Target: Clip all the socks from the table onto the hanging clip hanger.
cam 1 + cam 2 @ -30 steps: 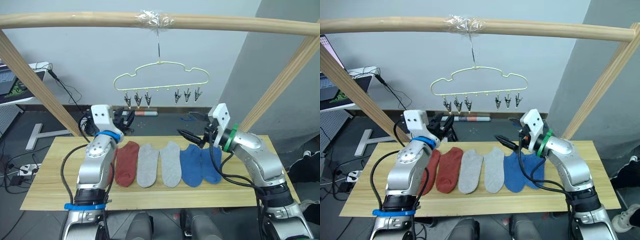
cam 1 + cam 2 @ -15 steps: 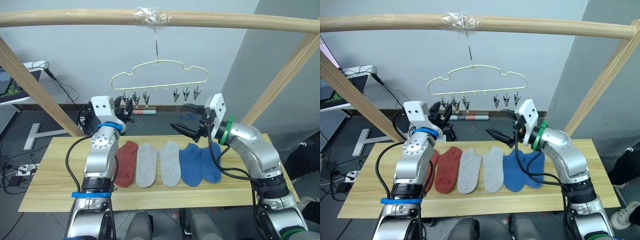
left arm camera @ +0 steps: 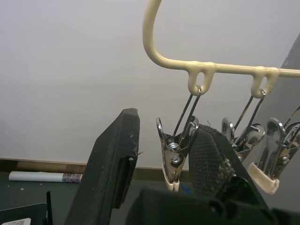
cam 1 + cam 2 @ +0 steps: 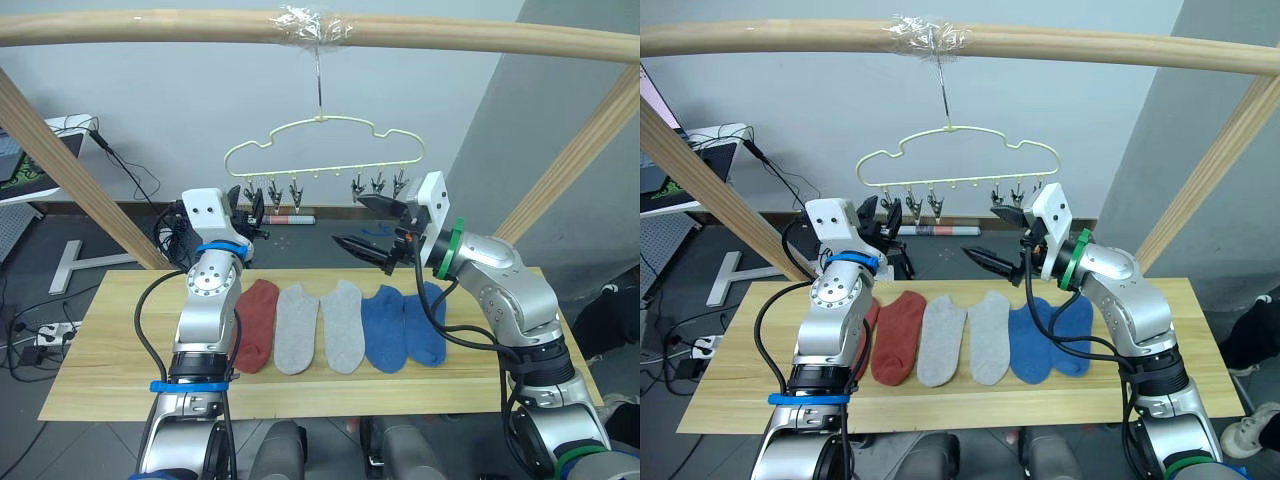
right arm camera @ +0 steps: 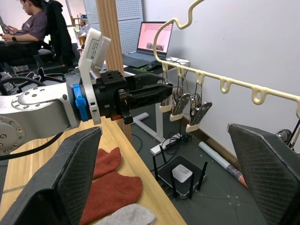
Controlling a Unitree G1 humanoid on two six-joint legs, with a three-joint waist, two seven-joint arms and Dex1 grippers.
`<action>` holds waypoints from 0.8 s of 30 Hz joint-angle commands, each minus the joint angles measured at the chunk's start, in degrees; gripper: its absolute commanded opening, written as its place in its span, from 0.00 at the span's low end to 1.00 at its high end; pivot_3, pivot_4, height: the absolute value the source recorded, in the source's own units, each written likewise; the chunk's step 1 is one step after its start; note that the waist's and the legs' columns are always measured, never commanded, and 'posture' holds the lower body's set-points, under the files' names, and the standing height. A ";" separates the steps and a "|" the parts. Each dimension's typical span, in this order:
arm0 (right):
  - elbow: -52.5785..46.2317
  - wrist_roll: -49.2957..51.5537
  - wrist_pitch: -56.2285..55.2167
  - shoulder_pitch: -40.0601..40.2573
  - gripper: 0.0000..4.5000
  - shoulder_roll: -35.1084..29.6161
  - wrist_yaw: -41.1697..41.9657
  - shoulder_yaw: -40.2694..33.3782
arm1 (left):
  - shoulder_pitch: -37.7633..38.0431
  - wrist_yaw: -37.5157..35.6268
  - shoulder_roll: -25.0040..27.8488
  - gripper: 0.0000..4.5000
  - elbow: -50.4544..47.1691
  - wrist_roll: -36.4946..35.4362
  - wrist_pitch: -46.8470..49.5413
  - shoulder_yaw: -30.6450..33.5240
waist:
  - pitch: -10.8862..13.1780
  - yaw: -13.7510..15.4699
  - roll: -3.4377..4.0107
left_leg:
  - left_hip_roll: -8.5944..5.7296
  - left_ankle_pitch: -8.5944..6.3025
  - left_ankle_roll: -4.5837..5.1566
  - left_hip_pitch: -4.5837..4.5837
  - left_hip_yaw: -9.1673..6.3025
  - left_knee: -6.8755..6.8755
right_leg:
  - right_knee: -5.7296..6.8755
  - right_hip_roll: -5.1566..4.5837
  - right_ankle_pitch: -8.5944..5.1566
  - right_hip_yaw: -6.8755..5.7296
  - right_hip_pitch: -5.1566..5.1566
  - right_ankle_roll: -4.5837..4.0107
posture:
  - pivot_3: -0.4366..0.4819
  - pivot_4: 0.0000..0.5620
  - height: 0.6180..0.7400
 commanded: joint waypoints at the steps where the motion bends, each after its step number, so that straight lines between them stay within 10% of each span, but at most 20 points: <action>1: -1.57 1.62 0.07 -1.32 1.00 -0.05 0.41 -1.33 | -1.00 0.01 -0.37 0.43 -1.02 -0.30 -2.01 0.38 | 0.00 0.01 0.00 | 0.00 0.00 0.00 -0.01 -0.01 0.00 | 0.00 0.00 0.01 -0.02 0.00 -0.02 | 0.48 0.39 1.00; 24: -1.80 2.56 0.80 -2.02 1.00 -0.75 -0.23 -1.60 | -1.78 -1.43 -1.25 0.35 0.09 -0.84 -4.66 0.04 | 0.00 0.01 0.00 | 0.00 0.01 -0.01 -0.06 -0.19 0.02 | 0.02 -0.01 0.02 -0.19 0.00 -0.04 | 0.47 0.38 1.00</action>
